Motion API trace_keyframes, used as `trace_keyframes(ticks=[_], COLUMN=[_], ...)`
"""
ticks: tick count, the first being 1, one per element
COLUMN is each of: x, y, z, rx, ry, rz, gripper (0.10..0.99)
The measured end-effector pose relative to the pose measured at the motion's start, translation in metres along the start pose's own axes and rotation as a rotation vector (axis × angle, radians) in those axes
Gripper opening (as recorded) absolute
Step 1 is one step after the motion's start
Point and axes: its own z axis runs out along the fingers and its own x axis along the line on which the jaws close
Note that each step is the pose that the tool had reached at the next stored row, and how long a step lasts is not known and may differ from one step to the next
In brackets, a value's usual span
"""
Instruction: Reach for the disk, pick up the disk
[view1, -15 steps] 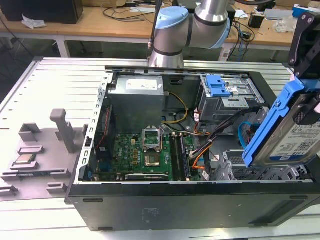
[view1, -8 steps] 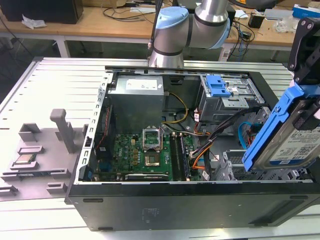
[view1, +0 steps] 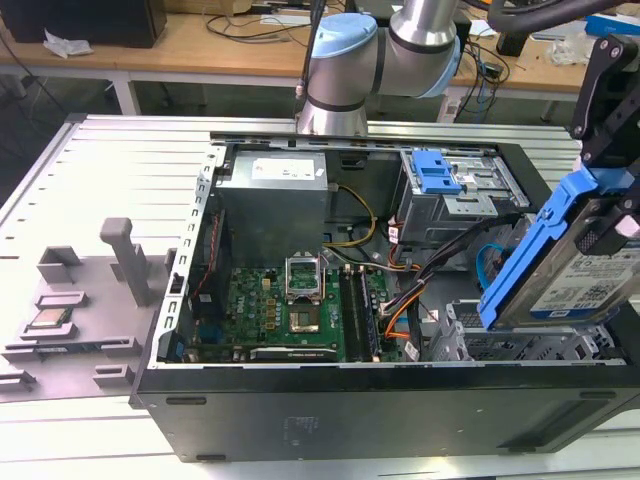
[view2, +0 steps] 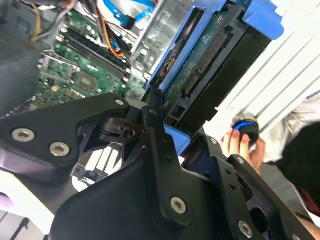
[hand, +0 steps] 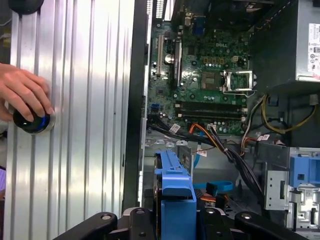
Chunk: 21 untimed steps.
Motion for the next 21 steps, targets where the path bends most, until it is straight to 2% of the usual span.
trace_keyframes(ticks=[3,7,10,14,21], x=[0.0001,-0.0007,-0.0078,-0.0118,-0.0136], y=[-0.0003,-0.0004,-0.0005,-0.0002,-0.0003], z=[0.0053,0.0100,0.0155,0.0215,0.0250], rx=[0.002,0.002,0.002,0.002,0.002], ry=[-0.0018,-0.0020,-0.0020,-0.0021,-0.0019], rz=[0.039,0.045,0.045,0.045,0.045], gripper=[0.369,0.369,0.369,0.369,0.369])
